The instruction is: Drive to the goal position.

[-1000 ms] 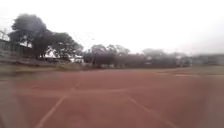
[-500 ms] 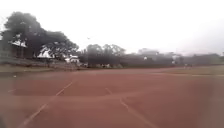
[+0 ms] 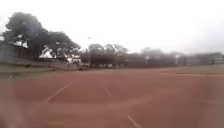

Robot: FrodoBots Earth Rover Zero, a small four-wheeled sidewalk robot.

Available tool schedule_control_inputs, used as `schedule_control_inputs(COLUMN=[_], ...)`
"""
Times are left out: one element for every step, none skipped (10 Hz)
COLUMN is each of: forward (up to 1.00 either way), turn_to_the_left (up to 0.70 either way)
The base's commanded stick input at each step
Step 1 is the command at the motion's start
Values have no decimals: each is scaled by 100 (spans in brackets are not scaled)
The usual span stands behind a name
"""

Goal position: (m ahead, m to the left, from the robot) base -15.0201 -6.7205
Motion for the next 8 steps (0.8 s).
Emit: schedule_control_inputs(forward=[100,100,100,100,100,100,100,100], turn_to_the_left=[0,0,0,0,0,0,0,0])
